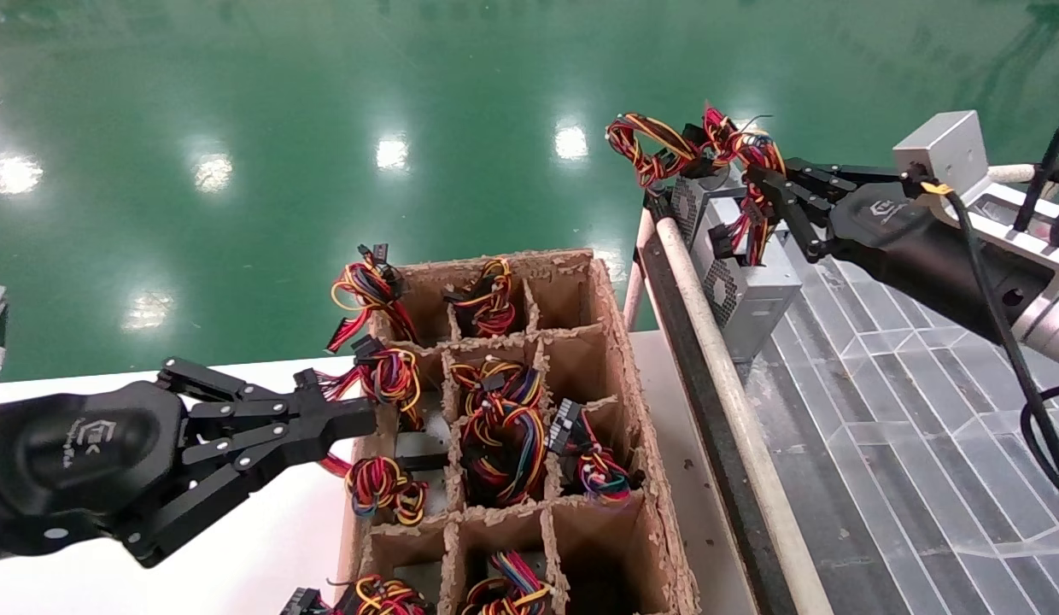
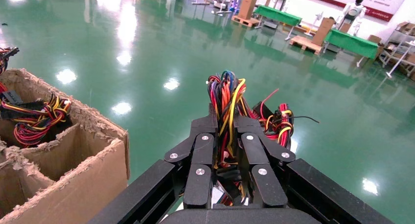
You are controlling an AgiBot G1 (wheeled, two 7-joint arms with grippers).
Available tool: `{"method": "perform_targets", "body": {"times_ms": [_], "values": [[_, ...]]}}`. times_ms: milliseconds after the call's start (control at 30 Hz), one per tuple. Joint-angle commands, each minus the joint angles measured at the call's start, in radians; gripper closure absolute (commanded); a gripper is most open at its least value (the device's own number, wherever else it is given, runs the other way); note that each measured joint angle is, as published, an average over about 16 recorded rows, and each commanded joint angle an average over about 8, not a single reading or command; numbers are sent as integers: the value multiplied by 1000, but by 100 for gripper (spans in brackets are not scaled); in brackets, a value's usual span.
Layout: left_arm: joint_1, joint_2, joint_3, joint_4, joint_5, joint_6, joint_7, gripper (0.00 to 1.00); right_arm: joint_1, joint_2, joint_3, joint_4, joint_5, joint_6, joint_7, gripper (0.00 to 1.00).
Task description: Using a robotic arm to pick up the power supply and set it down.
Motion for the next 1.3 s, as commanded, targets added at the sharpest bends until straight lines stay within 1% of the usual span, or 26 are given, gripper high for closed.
{"method": "perform_targets", "body": {"times_ms": [33, 300, 633, 933, 967, 1000, 1200, 1233, 1267, 1300], "values": [[0, 0, 0, 0, 0, 0, 0, 100, 0, -3, 6, -9, 9, -5, -11, 0], [0, 0, 0, 0, 0, 0, 0, 100, 15, 1, 7, -9, 11, -18, -16, 0], [0, 0, 0, 0, 0, 0, 0, 100, 10, 35, 10, 89, 19, -25, 33, 0], [0, 0, 0, 0, 0, 0, 0, 100, -18, 46, 37, 155, 103, -122, 18, 0], [0, 0, 0, 0, 0, 0, 0, 99, -19, 48, 36, 157, 107, -129, 20, 0], [0, 0, 0, 0, 0, 0, 0, 90, -20, 50, 34, 161, 108, -134, 23, 0], [0, 0, 0, 0, 0, 0, 0, 15, -27, 66, 20, 179, 131, -184, 48, 0], [0, 0, 0, 0, 0, 0, 0, 4, -28, 69, 18, 182, 135, -193, 52, 0], [0, 0, 0, 0, 0, 0, 0, 0, -30, 71, 16, 184, 140, -202, 56, 0], [0, 0, 0, 0, 0, 0, 0, 0, -31, 74, 15, 187, 145, -211, 60, 0]]}}
